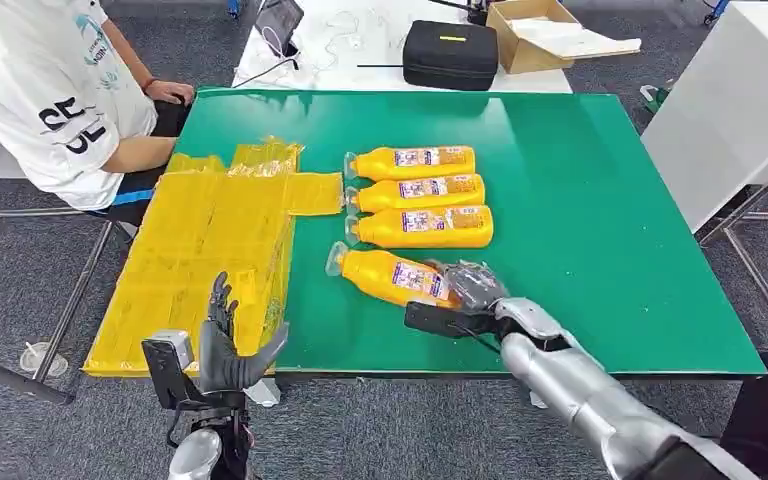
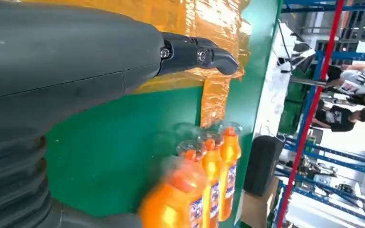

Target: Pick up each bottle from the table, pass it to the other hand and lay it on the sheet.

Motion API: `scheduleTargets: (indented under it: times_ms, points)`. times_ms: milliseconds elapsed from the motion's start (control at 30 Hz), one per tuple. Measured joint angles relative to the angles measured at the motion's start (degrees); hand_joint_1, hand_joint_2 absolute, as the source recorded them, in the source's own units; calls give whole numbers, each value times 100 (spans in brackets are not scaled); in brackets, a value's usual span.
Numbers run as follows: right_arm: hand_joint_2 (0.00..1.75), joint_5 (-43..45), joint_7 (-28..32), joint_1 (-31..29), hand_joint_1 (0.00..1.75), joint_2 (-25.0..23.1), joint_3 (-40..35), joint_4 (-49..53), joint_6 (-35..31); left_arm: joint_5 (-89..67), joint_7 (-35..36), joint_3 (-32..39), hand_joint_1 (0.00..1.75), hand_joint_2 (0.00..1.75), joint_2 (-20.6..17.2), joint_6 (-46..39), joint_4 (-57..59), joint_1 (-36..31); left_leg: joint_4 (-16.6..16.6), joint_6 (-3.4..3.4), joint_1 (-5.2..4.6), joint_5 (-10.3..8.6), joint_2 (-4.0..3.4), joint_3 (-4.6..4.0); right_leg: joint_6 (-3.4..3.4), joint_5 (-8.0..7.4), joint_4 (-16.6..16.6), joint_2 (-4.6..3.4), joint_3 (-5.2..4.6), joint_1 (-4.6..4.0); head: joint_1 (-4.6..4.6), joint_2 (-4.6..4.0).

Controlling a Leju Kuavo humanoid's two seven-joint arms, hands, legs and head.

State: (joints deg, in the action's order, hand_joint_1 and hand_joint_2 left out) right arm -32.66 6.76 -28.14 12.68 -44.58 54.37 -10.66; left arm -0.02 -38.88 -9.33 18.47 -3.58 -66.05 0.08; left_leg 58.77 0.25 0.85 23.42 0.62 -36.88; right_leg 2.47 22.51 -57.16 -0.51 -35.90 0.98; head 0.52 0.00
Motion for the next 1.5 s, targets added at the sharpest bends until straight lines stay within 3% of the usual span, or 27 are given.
scheduleTargets:
  times_ms: [300,433,633,867,1500]
  points:
    - [175,-203,1421,1464,175,-955,2019,2135,-1956,437,123,-4,0,175,-2,352,-334,192,-2,-5,3,4,2,-30,-3,11,0,12,-33,-1,-2,0]
    - [175,3,2004,1798,175,-1253,2484,2585,-2353,851,304,-109,0,175,-7,746,-402,173,-1,-3,-4,6,0,-30,-2,9,1,12,-33,5,0,0]
    - [175,217,2655,2075,175,-1545,2722,2545,-1931,1388,529,-398,0,175,-79,1705,-511,109,-1,-4,-2,5,-1,-29,-2,8,1,12,-33,3,0,0]
    - [175,398,3083,2119,175,-1984,2565,1683,-1289,1512,599,-651,0,175,-140,2063,-557,-81,-2,-5,4,4,-4,-28,-3,9,1,11,-34,-2,0,0]
    - [175,252,2782,1642,175,-2679,1638,-235,-773,966,522,-903,0,175,-179,1956,-492,-290,-2,-6,3,3,-4,-30,-3,9,0,10,-37,-1,-2,0]
